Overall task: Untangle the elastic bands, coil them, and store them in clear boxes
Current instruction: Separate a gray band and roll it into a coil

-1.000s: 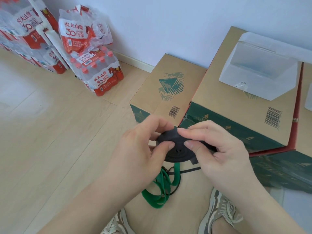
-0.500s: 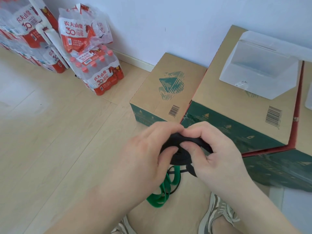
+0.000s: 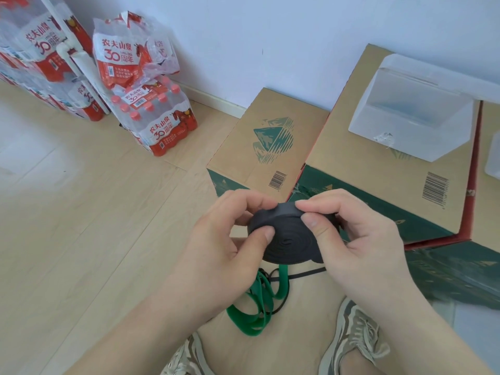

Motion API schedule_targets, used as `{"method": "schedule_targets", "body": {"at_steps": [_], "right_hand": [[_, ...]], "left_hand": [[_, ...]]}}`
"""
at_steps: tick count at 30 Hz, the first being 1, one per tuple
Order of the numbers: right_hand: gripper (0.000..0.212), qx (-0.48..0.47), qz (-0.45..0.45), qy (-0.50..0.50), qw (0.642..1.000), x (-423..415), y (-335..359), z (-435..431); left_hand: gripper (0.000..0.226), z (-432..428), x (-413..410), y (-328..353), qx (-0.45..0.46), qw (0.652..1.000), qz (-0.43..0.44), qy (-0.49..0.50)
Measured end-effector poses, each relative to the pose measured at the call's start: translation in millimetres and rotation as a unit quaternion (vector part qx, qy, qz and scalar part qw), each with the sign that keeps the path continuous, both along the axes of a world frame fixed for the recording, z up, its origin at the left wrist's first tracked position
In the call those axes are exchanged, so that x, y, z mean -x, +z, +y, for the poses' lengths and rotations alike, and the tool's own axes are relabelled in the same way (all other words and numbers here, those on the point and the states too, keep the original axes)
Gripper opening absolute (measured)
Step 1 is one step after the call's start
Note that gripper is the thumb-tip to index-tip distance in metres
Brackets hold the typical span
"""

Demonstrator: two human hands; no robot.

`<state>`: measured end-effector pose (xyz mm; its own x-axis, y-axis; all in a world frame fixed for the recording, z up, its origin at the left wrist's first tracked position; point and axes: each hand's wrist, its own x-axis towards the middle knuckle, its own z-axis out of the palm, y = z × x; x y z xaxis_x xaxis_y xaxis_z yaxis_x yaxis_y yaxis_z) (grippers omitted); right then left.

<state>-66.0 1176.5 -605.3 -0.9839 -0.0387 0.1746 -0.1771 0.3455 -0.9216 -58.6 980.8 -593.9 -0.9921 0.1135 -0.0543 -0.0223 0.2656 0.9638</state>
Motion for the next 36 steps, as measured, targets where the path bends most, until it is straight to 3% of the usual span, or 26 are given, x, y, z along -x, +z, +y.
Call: {"method": "schedule_targets", "body": {"at_steps": [6,11,20,24,29,36], "right_hand": [[0.028,0.014,-0.056,0.027,0.998,0,0,4],[0.034,0.032,-0.04,0.021,0.998,2,1,9],[0.029,0.083,-0.098,0.034,0.991,1,0,8],[0.035,0.022,-0.125,0.053,0.99,-1,5,5],[0.04,-0.009,-0.122,0.05,0.991,-5,4,-2],[0.026,-0.016,-0.101,0.04,0.994,-2,6,-2]], "left_hand": [[0.029,1,2,3,-0.029,0.998,-0.03,0.045],[0.029,2,4,6,-0.042,0.997,-0.043,0.039],[0.028,-7,3,1,0.026,0.999,-0.039,0.004],[0.039,-9,2,-1,0.064,0.996,0.012,-0.063],[0.023,-9,3,-12,0.122,0.987,0.069,-0.084],[0.028,-8,1,-10,0.175,0.974,0.117,-0.085]]}}
